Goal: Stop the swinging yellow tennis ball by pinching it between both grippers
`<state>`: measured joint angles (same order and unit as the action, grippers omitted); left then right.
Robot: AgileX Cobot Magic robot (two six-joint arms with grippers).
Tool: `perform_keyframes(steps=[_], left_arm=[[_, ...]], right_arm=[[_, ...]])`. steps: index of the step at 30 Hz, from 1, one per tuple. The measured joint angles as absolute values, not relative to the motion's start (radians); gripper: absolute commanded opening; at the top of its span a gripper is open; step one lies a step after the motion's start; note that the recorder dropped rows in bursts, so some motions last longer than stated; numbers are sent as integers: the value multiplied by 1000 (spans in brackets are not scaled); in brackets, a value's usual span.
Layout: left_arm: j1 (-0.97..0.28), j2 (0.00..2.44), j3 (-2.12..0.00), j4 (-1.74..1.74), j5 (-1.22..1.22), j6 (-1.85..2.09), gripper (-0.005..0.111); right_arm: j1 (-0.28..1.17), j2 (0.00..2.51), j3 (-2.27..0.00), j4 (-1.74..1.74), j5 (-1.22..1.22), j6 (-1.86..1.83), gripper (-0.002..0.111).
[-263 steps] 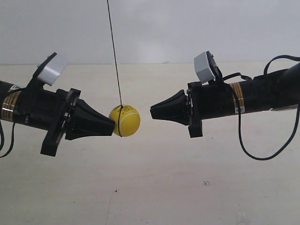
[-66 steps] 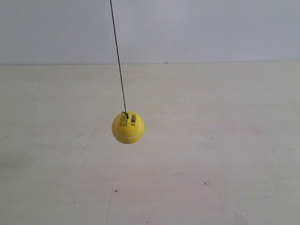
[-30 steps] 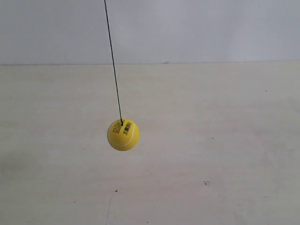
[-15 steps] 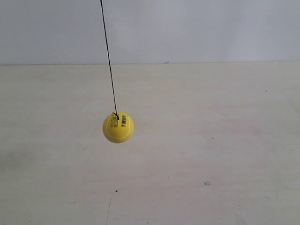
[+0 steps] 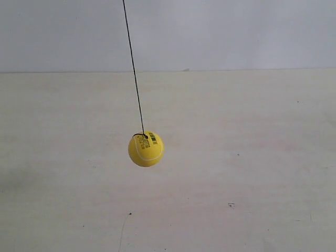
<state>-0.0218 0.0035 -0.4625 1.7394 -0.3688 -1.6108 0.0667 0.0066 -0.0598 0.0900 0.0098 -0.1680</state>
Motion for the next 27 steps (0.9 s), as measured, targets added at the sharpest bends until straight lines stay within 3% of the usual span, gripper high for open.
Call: perform_keyframes(steps=[9, 18, 27], left_arm=[[-22, 4, -463, 1739, -370, -1611, 5], [-22, 4, -463, 1739, -370, -1611, 5], [-22, 4, -463, 1739, -370, -1611, 5]], right_arm=[[-39, 5, -7, 103, 138, -144, 0], [-47, 5, 0, 93, 307, -160, 0], [-47, 5, 0, 93, 329, -177, 0]])
